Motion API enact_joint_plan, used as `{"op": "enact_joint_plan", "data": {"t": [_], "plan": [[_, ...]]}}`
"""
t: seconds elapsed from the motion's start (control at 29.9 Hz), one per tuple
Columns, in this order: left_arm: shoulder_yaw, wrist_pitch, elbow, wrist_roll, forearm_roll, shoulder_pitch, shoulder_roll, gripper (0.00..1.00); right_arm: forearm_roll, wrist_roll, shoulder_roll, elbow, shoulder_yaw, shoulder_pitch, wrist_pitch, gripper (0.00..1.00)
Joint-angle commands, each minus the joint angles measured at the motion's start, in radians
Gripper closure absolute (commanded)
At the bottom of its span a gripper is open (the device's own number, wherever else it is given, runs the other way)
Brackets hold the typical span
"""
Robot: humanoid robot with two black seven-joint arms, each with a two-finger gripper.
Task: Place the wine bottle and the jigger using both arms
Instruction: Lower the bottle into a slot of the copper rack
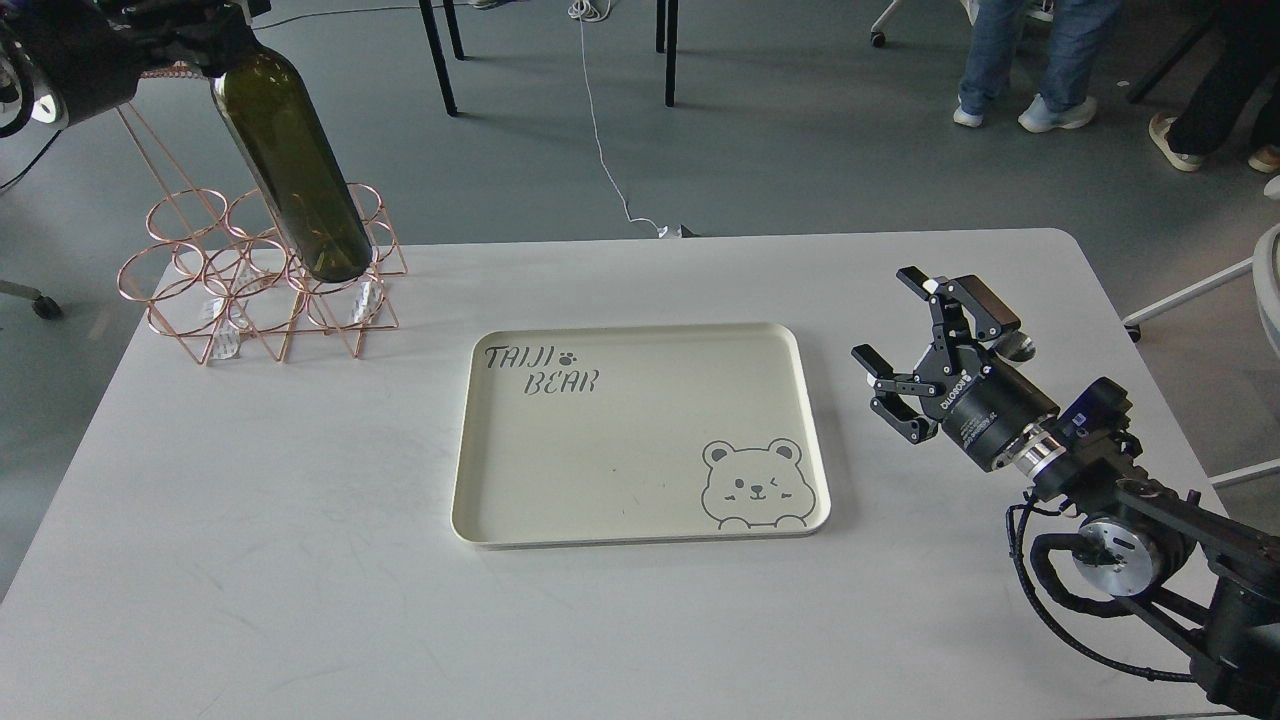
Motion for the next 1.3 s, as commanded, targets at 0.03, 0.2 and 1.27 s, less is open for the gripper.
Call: {"op": "enact_joint_plan", "data": {"t": [0.03, 0.2, 1.27], "plan": [[0.0, 0.0, 0.001, 0.0, 0.001, -0.002, 0.0, 0.92, 0.0, 0.0, -0.001, 0.0, 0.0, 0.0, -0.001, 0.01], [0.0, -0.002, 0.0, 0.0, 0.004, -0.001, 0.0, 0.91, 0.0, 0.0, -0.001, 0.0, 0.0, 0.0, -0.001, 0.01], [0.028, 0.003, -0.003, 0.0, 0.017, 0.021, -0.016, 0.89, -0.006, 0.0, 0.001, 0.0, 0.0, -0.012, -0.001, 0.01]]}}
